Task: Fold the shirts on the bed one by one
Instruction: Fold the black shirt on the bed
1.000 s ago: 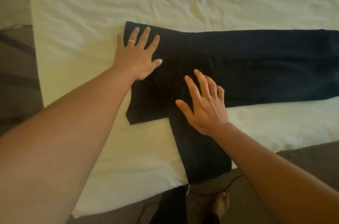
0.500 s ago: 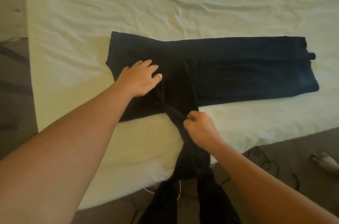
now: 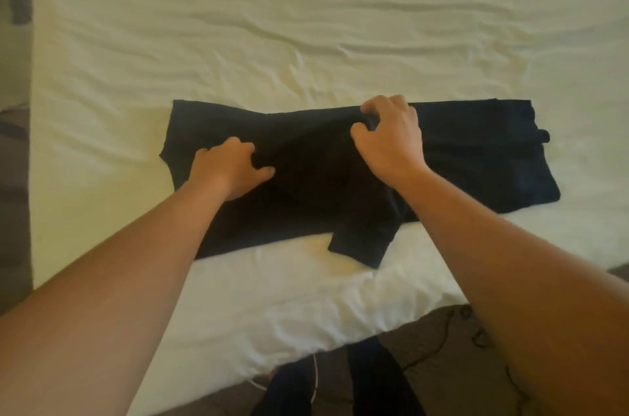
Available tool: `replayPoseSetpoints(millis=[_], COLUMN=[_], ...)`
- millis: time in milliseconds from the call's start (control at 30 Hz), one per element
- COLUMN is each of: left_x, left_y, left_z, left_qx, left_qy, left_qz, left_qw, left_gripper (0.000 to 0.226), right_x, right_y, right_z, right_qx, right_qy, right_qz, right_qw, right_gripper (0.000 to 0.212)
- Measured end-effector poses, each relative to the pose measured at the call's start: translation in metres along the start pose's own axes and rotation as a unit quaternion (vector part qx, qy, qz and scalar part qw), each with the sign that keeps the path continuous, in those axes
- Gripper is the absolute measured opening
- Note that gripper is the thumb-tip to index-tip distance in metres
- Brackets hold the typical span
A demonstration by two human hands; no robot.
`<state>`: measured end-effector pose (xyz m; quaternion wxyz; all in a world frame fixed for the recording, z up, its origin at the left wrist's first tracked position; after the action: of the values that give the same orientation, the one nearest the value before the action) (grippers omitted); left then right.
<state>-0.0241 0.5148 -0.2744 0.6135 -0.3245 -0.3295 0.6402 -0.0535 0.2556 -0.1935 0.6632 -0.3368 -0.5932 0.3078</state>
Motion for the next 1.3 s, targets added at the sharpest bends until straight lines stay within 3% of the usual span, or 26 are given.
replayPoseSetpoints(millis=[67, 133, 233, 300, 467, 533, 600, 733, 800, 833, 933, 1067, 1167, 1300], left_x=[-0.010, -0.020, -0.031, -0.035, -0.041, -0.043, -0.043, -0.047, -0.050, -0.052, -0.062, -0.083, -0.107, -0.143], left_y=[-0.005, -0.009, -0.005, -0.002, -0.003, -0.007, -0.013, -0.018, -0.019, -0.020, -0.027, -0.031, -0.034, -0.006], left_z=[0.002, 0.003, -0.001, -0.003, -0.001, 0.000, -0.001, -0.004, -0.006, -0.006, -0.009, -0.014, -0.001, 0.011], left_qx=[-0.046, -0.074, -0.059, -0.042, -0.029, -0.030, -0.049, -0.063, -0.069, -0.074, -0.102, -0.155, -0.254, -0.218], left_qy=[-0.009, -0.001, 0.007, -0.003, -0.024, -0.026, -0.026, -0.049, -0.067, -0.073, -0.084, -0.076, -0.054, -0.002], left_qz=[0.000, 0.035, 0.080, 0.087, 0.079, 0.075, 0.085, 0.122, 0.143, 0.147, 0.148, 0.098, 0.053, 0.042], left_qw=[0.999, 0.997, 0.995, 0.995, 0.996, 0.996, 0.995, 0.989, 0.985, 0.984, 0.980, 0.980, 0.964, 0.975], left_gripper=[0.059, 0.060, 0.057, 0.055, 0.050, 0.041, 0.023, 0.012, 0.012, 0.014, 0.018, 0.018, 0.039, 0.063], right_x=[-0.005, -0.015, -0.038, -0.046, -0.053, -0.061, -0.077, -0.124, -0.158, -0.178, -0.229, -0.254, -0.257, -0.268], right_y=[0.004, 0.021, 0.060, 0.076, 0.082, 0.068, 0.048, 0.007, -0.021, -0.038, -0.081, -0.089, -0.097, -0.110], right_z=[0.037, 0.078, 0.122, 0.130, 0.113, 0.101, 0.085, 0.049, 0.035, 0.028, 0.006, -0.014, -0.030, -0.041], right_qx=[-0.036, 0.007, 0.193, 0.268, 0.251, 0.222, 0.180, 0.068, -0.004, -0.038, -0.073, 0.041, 0.053, 0.033], right_qy=[-0.033, -0.074, -0.086, -0.100, -0.121, -0.065, 0.059, 0.255, 0.312, 0.322, 0.315, 0.302, 0.257, 0.217], right_qz=[-0.018, 0.010, 0.095, 0.132, 0.140, 0.043, -0.138, -0.438, -0.520, -0.534, -0.500, -0.324, -0.193, -0.162], right_qw=[0.999, 0.997, 0.973, 0.949, 0.950, 0.972, 0.972, 0.859, 0.795, 0.781, 0.803, 0.896, 0.945, 0.962], right_gripper=[0.014, 0.017, 0.058, 0.075, 0.056, 0.042, 0.027, 0.023, 0.037, 0.037, 0.040, 0.049, 0.057, 0.033])
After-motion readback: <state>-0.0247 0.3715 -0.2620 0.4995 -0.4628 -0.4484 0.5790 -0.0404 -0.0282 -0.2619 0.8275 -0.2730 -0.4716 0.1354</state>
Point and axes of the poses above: each hand's wrist, its own z-axis away from the middle knuckle, its own y-axis out of the palm, x = y × z, the point moved 7 cm from there along -z, towards the middle knuckle, and after that the axes turned 12 degrees about -y, right-handed, at the moved point
